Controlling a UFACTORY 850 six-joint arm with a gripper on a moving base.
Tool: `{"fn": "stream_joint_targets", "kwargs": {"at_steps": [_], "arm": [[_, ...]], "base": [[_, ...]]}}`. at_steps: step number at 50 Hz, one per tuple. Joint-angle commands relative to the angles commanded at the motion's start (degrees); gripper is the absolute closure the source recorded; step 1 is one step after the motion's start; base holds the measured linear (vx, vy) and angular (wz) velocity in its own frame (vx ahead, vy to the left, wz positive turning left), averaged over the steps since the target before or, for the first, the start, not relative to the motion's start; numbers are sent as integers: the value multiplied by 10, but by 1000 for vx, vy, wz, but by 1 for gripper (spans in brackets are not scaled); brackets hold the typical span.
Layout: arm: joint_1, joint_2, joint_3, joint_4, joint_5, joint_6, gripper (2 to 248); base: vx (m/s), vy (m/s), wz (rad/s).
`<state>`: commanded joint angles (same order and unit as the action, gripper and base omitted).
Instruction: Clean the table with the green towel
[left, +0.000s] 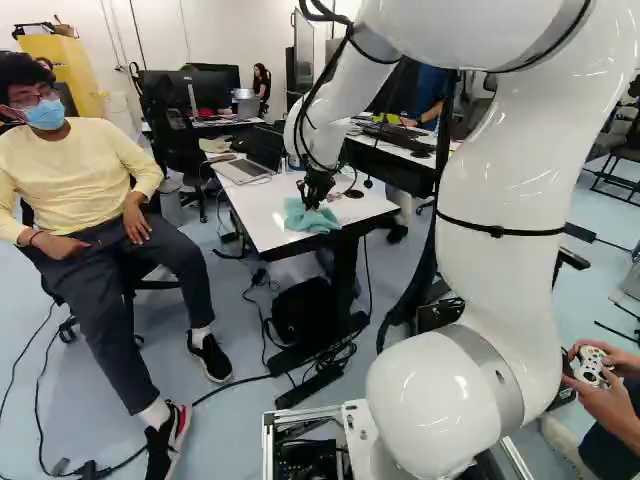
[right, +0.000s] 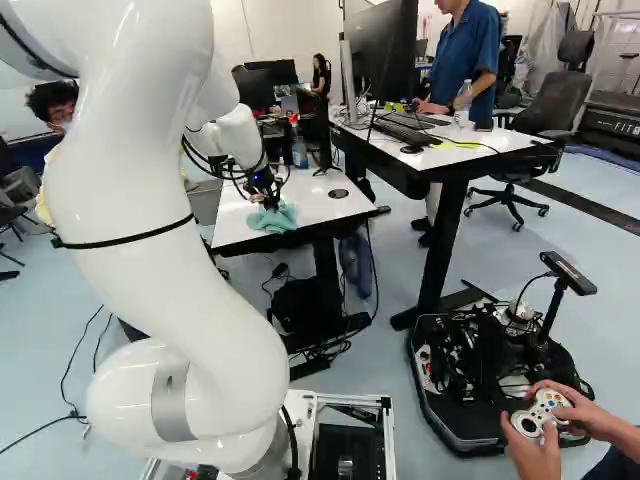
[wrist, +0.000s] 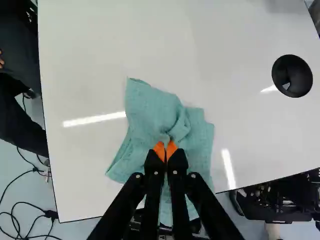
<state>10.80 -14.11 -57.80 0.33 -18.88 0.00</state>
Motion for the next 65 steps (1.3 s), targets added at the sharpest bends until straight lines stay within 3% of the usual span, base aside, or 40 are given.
{"fn": "stream_joint_targets", "kwargs": {"at_steps": [20,32,49,65], "arm": [[0,2,2,0,-1,0,224],[-1,25,30,0,-1,0,224],[-29,48,56,0,-1,0,224],[-60,31,36,0,-1,0,224]], "base": [[0,0,0],[0,0,0],[0,0,0],[0,0,0]]}}
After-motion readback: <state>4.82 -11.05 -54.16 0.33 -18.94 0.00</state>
